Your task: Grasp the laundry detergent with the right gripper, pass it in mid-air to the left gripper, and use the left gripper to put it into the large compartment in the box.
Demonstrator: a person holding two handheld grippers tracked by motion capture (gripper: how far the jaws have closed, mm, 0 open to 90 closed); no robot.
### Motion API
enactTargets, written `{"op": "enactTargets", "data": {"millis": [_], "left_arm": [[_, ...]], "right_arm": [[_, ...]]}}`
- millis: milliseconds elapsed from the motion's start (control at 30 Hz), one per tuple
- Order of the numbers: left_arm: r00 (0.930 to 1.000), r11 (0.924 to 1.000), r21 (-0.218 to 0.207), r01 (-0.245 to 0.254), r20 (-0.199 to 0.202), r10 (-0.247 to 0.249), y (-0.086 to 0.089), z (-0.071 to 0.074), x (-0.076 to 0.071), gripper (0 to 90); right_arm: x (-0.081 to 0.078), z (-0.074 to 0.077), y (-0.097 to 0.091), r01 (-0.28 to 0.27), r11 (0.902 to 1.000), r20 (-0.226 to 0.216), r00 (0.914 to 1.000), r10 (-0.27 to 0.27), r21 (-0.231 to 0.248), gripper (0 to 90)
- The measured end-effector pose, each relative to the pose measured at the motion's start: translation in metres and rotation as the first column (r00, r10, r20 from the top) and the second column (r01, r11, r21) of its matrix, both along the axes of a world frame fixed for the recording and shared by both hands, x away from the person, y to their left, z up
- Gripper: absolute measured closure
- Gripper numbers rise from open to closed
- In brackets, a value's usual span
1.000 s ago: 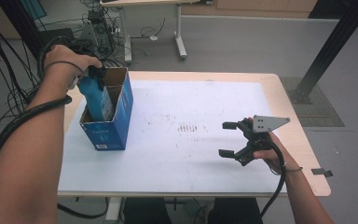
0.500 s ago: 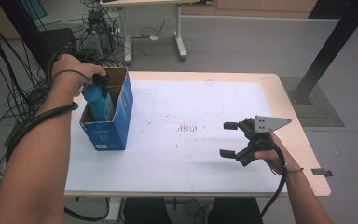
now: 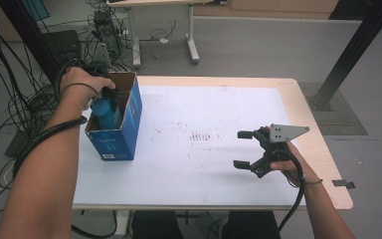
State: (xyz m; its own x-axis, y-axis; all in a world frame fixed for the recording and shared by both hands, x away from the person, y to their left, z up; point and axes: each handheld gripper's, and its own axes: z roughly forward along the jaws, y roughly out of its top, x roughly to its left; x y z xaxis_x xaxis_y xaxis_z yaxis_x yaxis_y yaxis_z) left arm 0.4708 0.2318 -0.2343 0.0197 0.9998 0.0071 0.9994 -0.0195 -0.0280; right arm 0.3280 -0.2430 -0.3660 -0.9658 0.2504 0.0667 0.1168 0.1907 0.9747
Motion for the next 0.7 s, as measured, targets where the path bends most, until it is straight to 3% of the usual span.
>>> {"op": "enactTargets", "data": {"millis": [700], "left_arm": [[0.9989, 1.0000, -0.006, 0.006, -0.047, -0.006, -0.001, -0.028, 0.001, 37.4]], "right_arm": [[-0.001, 0.000, -0.002, 0.009, 1.0000, 0.001, 1.0000, -0.009, -0.004, 2.2]]}}
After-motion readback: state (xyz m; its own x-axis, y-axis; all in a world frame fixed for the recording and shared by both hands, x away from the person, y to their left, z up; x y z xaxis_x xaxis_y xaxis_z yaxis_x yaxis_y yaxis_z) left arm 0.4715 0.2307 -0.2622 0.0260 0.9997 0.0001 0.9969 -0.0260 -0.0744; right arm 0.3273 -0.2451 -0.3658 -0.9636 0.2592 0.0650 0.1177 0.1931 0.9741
